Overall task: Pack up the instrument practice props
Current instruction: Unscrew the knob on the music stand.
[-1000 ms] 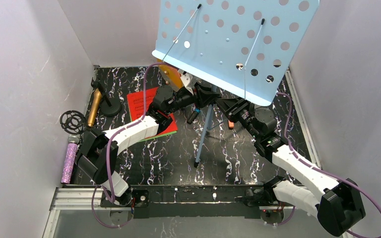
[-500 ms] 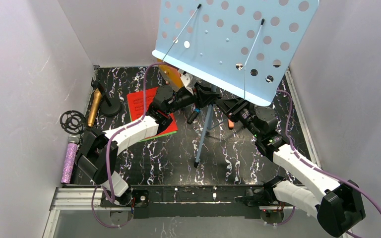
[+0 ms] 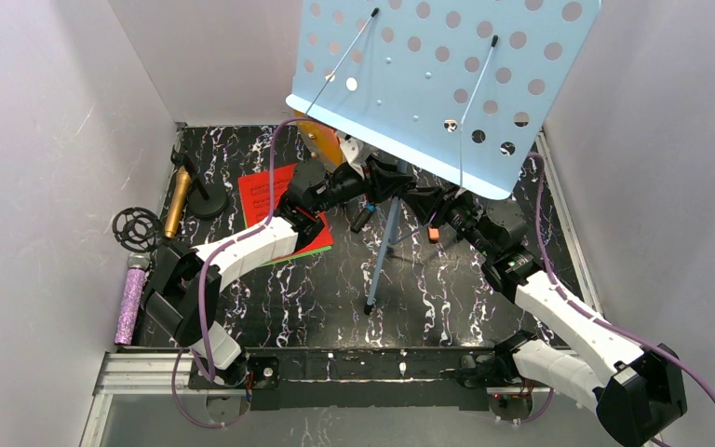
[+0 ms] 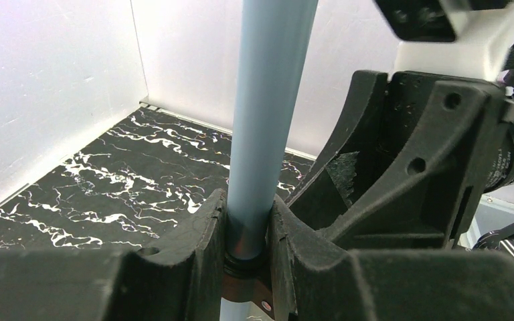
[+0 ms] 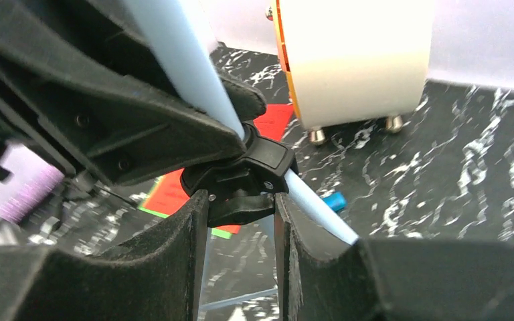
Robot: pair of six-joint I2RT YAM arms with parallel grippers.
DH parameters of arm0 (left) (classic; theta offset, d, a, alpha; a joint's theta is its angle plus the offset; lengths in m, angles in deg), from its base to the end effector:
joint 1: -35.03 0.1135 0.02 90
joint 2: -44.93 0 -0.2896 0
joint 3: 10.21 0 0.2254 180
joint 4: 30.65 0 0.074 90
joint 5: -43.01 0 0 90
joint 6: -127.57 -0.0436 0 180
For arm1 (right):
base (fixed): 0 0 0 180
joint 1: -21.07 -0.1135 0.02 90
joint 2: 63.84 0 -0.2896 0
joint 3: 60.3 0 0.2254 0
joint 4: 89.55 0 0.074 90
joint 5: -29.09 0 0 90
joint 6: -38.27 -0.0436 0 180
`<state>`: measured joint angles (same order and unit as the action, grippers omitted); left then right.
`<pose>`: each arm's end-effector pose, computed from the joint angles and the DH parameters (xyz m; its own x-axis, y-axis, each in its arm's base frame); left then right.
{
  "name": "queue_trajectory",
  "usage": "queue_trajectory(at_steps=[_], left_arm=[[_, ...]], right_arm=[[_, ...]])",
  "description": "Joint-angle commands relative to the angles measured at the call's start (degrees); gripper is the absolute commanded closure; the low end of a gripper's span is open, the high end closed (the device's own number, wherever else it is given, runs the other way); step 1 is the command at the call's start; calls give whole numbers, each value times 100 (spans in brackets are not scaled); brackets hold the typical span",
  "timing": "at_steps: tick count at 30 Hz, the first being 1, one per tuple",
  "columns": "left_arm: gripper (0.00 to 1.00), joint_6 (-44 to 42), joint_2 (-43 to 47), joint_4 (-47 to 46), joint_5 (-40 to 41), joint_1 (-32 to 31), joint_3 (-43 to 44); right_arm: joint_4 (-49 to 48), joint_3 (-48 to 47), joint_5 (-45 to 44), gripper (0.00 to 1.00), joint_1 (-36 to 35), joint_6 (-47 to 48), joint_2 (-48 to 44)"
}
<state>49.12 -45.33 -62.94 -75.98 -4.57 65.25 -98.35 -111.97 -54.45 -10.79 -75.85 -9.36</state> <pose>0.2533 -0.2370 0.3792 0.0439 -0.2636 -0.9636 0.9416 0.3333 -0.0483 0.1618 0.1063 0.3504 -0.1723 0.3710 -0.9125 -0.6017 0.6938 0.3957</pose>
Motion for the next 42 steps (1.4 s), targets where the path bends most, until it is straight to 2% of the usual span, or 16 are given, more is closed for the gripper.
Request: queue_trajectory(at_steps=[1, 8, 14, 17, 20, 24, 30, 33, 36, 42], left_arm=[[100, 95, -168, 1305, -28, -30, -195], [100, 94, -182, 1357, -38, -28, -166], [100, 89, -190, 1447, 13, -23, -136], [100, 100, -214, 1450, 2, -31, -130], [100, 135, -249, 1450, -27, -31, -112], [100, 146, -226, 1467, -32, -26, -102], [100, 137, -236, 1515, -19, -30, -80], [100, 145, -259, 1529, -19, -26, -73], [100, 159, -277, 1529, -26, -27, -62], [100, 138, -275, 1563, -2, -30, -67]], right_arm=[[-38, -40, 985, 99, -22, 2574, 23], [-98, 167, 1484, 99, -19, 4690, 74], [-624, 554, 1391, 99, -33, 5745, 139], [-780, 731, 1048, 99, -131, 5995, -15], [-466, 676, 808, 99, -306, 6445, -118], [-17, 525, 183, 99, -601, 7459, -71], [-143, 729, -952, 99, -984, 9484, 23], [-245, 880, -1115, 99, -1028, 10621, -29], [185, 778, -1184, 99, -1041, 11557, -91], [960, 487, -1224, 99, -1081, 12447, -63]])
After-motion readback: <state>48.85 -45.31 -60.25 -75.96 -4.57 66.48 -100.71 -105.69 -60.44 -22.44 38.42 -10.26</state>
